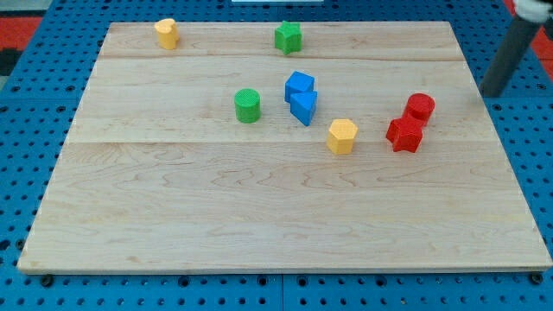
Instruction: Move the red circle vertical to the red star
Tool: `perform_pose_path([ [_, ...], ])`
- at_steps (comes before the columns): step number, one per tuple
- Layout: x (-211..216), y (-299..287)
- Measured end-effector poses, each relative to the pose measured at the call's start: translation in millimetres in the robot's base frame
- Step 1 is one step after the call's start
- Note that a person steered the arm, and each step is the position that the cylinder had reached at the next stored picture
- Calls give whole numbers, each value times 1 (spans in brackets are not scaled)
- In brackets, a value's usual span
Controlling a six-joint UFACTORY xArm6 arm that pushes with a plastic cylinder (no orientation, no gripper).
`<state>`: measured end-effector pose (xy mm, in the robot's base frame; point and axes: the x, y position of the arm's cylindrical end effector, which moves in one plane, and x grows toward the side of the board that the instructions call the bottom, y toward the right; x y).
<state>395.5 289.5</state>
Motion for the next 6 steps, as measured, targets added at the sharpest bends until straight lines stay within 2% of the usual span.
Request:
perform_pose_path([
  [1,100,-85],
  [2,116,-179],
  [3,92,-153],
  [4,93,-104],
  [5,40,-103],
  [6,17,-89],
])
